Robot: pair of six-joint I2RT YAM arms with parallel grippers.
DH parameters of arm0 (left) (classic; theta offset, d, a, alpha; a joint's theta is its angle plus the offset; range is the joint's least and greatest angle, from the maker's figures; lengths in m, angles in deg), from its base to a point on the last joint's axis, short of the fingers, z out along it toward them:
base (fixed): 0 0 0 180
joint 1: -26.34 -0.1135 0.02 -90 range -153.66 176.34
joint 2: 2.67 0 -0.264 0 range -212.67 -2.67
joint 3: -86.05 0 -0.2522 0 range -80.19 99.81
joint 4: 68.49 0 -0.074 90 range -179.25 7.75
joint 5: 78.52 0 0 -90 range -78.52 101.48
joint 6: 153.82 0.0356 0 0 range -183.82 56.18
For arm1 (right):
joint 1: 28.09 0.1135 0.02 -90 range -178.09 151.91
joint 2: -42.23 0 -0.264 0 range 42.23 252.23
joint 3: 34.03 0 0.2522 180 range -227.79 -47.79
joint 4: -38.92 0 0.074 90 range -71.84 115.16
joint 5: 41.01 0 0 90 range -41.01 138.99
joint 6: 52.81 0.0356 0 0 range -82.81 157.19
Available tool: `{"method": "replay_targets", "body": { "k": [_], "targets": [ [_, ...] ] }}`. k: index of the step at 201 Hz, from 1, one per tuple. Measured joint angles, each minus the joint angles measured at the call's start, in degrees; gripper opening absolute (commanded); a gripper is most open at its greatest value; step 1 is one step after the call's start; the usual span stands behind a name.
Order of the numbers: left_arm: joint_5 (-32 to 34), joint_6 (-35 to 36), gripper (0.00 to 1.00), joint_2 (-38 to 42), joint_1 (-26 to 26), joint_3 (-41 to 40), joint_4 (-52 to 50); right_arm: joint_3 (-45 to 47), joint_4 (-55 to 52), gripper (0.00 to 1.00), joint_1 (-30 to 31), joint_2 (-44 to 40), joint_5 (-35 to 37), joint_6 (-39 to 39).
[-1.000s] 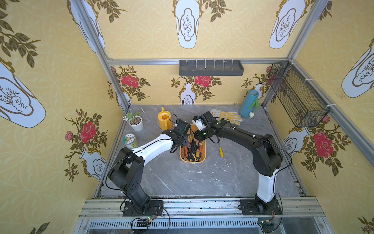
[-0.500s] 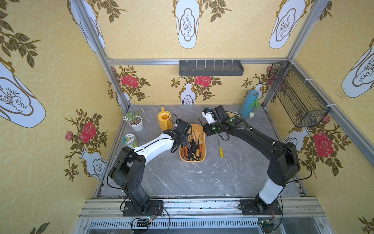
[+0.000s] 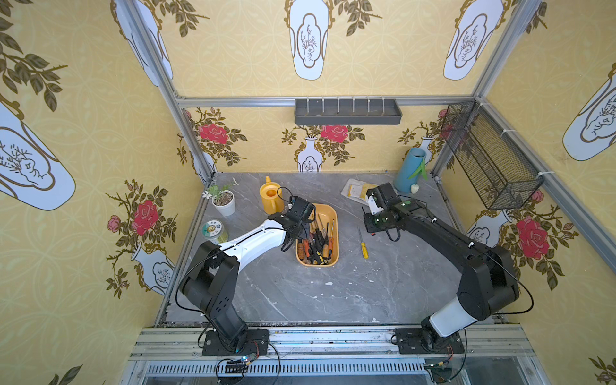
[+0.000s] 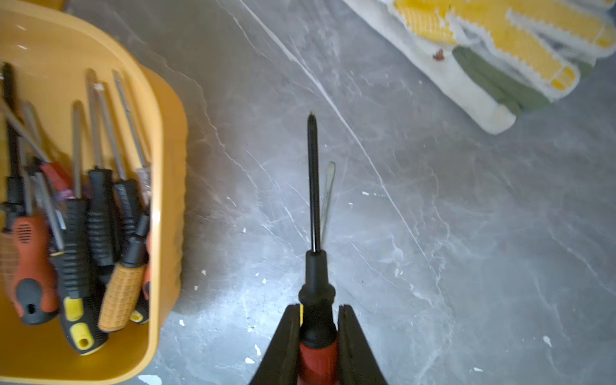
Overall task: Take out the screwdriver from the storage box
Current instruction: Place the screwdriver at the center of the board.
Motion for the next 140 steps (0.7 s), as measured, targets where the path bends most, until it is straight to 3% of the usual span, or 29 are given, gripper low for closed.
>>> {"method": "replay_targets", "body": {
  "k": [53, 140],
  "targets": [
    [0.0, 0.0, 0.0, 0.0, 0.0, 0.0, 0.0, 6.0, 2.6, 0.0, -1.3, 4.1, 0.4, 0.7],
    [0.1, 0.0, 0.0, 0.3, 0.0, -0.1, 0.0, 7.7, 6.3, 0.0, -1.6, 10.7, -1.0, 2.4]
  ]
}}
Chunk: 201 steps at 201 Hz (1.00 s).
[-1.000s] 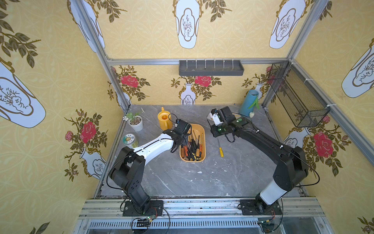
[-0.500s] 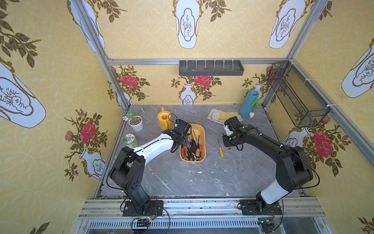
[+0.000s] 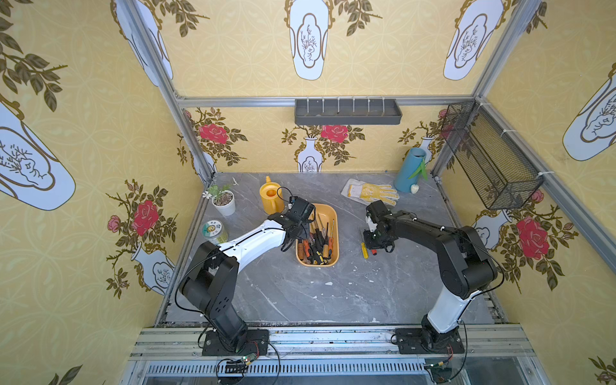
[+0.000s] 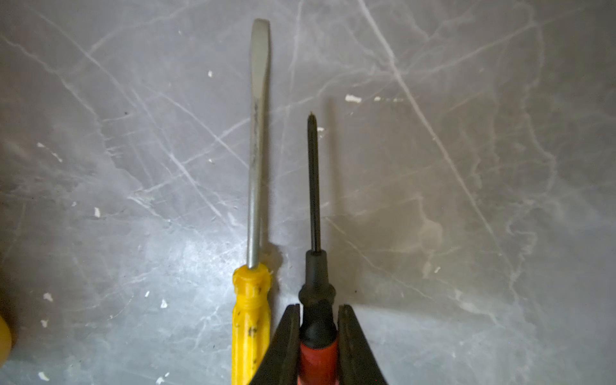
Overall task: Take out the screwdriver from the storage box
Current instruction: Place the screwdriver at the center of the board.
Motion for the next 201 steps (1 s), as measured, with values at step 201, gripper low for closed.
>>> {"method": "replay_targets", "body": {
  "k": [201],
  "targets": [
    [0.1, -0.8, 0.0, 1.0, 0.0, -1.4, 0.7, 0.6, 1.0, 0.28, 0.0, 1.0, 0.6, 3.7]
  ]
}}
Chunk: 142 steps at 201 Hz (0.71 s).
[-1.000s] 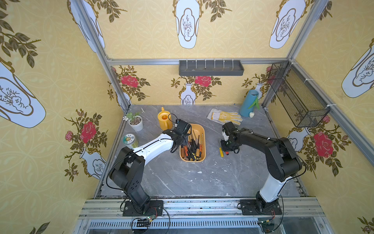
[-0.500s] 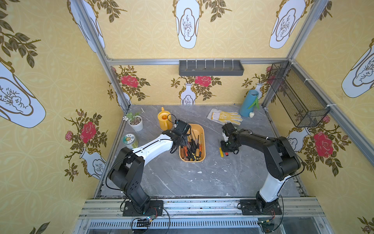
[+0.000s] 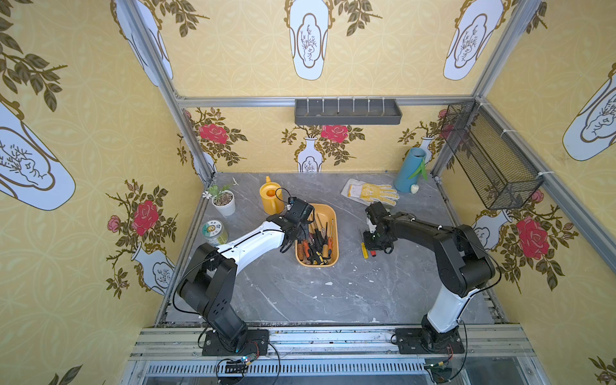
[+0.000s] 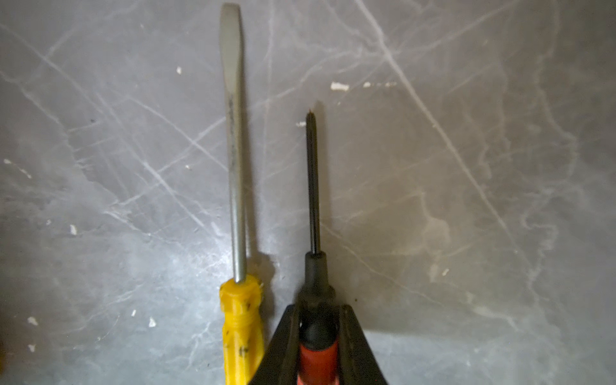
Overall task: Take out the screwdriver from the storage box
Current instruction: Place the screwdriver at the center of the board.
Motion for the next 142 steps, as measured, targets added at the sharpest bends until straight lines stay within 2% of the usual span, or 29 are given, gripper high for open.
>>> {"method": "replay_targets", "body": {
  "k": [35, 119, 142],
  "targets": [
    [0.0, 0.0, 0.0, 0.0, 0.0, 0.0, 0.0, 0.0, -0.1, 0.39, 0.0, -0.5, 0.8, 0.1],
    [0.0, 0.0, 0.0, 0.0, 0.0, 0.0, 0.0, -0.2, -0.2, 0.46, 0.0, -2.1, 1.0, 0.5],
    [0.0, 0.0, 0.0, 0.0, 0.0, 0.0, 0.0, -0.5, -0.3, 0.52, 0.0, -2.9, 1.2, 0.5]
  ]
}}
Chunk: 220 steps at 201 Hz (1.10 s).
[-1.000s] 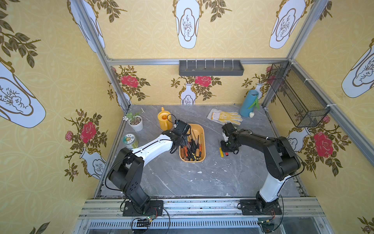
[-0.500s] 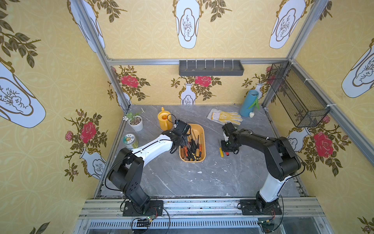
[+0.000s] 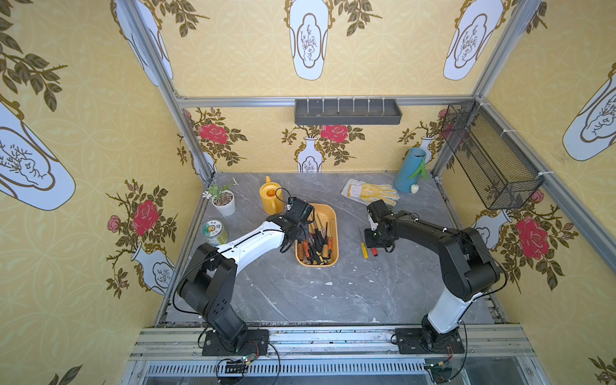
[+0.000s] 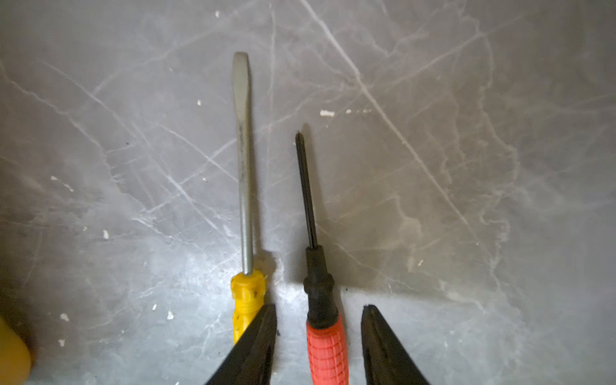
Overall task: Take out the screwdriver from the storage box
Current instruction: Place the screwdriver at the center of the board, then pick up the screwdriver from the storage box.
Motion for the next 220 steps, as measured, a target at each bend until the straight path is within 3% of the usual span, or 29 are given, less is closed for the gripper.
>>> {"method": "replay_targets", "body": {
  "k": [62, 123, 180, 220],
  "targets": [
    [-0.6, 0.1, 0.0, 1.0, 0.0, -1.4, 1.3, -3.0, -0.4, 0.57, 0.5, -5.1, 0.2, -0.1],
    [-2.8, 0.7, 0.0, 5.8, 0.0, -6.8, 7.0, -6.1, 0.6, 0.57, 5.2, -10.4, -3.4, 1.0],
    [-3.3, 1.5, 0.0, 7.6, 0.0, -8.9, 9.7, -7.7, 3.9, 0.55, 11.3, -10.0, -9.7, 2.6],
    [-3.5, 1.5, 0.0, 7.8, 0.0, -8.9, 10.1, -8.1, 7.4, 0.55, 15.4, -5.2, -14.1, 4.1]
  ]
}}
